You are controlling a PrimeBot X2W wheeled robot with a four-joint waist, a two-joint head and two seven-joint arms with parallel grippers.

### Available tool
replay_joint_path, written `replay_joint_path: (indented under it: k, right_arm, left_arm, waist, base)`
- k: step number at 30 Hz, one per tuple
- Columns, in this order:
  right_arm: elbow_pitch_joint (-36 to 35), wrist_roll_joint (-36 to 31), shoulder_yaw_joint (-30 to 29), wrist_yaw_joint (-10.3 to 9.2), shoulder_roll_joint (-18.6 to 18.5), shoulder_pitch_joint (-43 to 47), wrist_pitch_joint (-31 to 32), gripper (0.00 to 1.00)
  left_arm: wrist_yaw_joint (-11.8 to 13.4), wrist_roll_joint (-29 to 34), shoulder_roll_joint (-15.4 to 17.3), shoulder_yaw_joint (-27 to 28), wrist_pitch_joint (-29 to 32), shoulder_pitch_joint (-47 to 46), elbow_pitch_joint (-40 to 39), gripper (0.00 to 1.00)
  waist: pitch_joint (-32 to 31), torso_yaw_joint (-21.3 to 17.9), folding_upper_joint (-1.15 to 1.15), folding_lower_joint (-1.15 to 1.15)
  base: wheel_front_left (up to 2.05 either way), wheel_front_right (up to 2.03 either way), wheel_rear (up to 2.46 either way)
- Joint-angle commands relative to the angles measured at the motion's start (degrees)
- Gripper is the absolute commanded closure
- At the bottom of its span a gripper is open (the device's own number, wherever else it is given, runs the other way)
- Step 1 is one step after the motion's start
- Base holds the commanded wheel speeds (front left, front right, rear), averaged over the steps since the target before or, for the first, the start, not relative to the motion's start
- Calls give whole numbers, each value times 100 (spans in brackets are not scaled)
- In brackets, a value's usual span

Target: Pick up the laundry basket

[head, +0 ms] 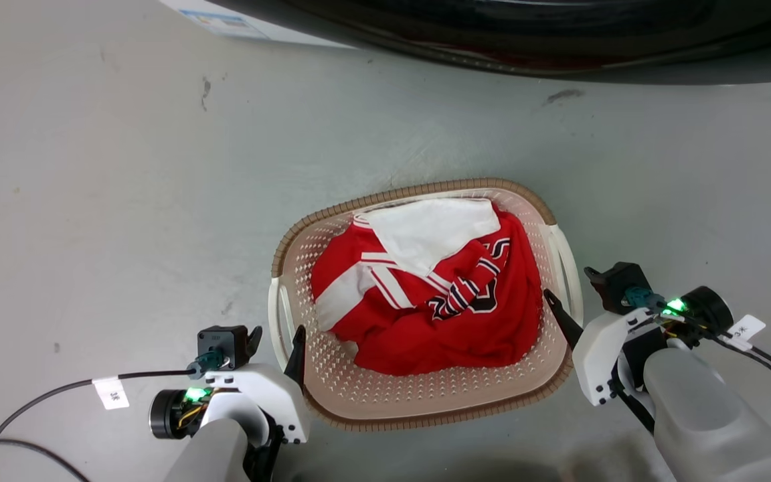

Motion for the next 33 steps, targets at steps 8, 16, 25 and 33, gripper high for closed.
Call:
replay_joint_path:
  k: [8,16,25,33]
  right_arm:
    - [233,47,205,-4,-21,-286,-14,0]
    - [465,112,345,-4,3,-438,-14,0]
    - [563,225,531,6,4,-511,-18,100]
    - [627,373,639,9,194,-231,-18,100]
  left_arm:
    - [18,-199,7,-275,-15,-268,129,0]
    - [39,-379,7,-624,-14,-457,343,0]
    - [-31,-763,11,-1065,-15,-613,567,100]
    - [-73,-1023,-2,-1335,-15,-484,854,100]
  waist:
    - [224,73,0,-1]
    - [334,152,0,-1]
    - [271,213,0,-1]
    - [-354,62,0,-1]
  base:
    - [0,0,0]
    - [0,0,0]
    - [0,0,0]
    - [0,0,0]
